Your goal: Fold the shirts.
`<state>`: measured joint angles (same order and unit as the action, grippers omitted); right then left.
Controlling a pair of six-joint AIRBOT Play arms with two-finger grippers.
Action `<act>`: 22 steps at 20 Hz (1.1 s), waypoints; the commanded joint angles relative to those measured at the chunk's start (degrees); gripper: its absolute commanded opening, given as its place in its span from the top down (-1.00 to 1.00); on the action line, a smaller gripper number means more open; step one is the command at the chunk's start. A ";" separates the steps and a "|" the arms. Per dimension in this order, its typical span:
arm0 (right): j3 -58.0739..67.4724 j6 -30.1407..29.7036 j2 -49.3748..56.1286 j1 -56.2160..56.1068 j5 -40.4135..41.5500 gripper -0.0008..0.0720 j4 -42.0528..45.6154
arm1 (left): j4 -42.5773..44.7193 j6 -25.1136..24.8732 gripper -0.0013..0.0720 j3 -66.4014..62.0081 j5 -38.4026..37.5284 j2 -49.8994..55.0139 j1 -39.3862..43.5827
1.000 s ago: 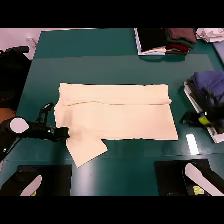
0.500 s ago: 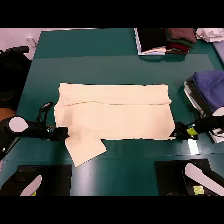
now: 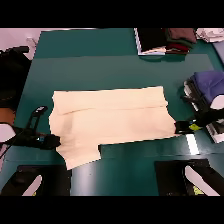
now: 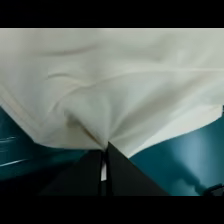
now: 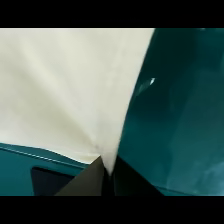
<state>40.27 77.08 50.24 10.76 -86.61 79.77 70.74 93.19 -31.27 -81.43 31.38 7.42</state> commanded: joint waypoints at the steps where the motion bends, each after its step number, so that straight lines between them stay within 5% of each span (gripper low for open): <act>1: 3.98 0.48 -6.38 0.74 -2.78 0.93 3.89 | 1.20 0.37 0.91 -4.17 -4.17 -3.13 -0.02; 9: 21.22 2.75 12.57 -5.14 6.54 0.93 3.74 | 6.27 -6.95 0.90 -17.49 16.04 20.20 -0.02; 18: 37.33 3.41 34.67 -6.12 7.87 0.92 -4.92 | 8.57 -8.20 0.90 -28.63 26.58 40.17 -0.02; 19: 38.45 3.37 35.76 -5.68 8.20 0.69 -6.08 | 8.59 -8.20 0.89 -28.63 26.58 40.28 -0.02; 20: 39.43 3.30 36.65 -5.09 8.68 0.09 -7.69 | 8.59 -8.17 0.48 -28.70 26.51 40.22 -0.02; 21: 40.24 2.38 37.24 -4.39 8.83 -0.10 -9.29 | 8.59 -8.15 -0.33 -29.11 26.14 40.22 -0.02; 22: 40.79 0.48 37.53 -3.34 8.81 -0.10 -11.37 | 8.57 -8.11 -0.63 -29.92 25.18 40.22 -0.02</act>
<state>78.35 79.92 85.14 5.91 -78.43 73.65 79.40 85.17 -59.83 -56.29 70.52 7.38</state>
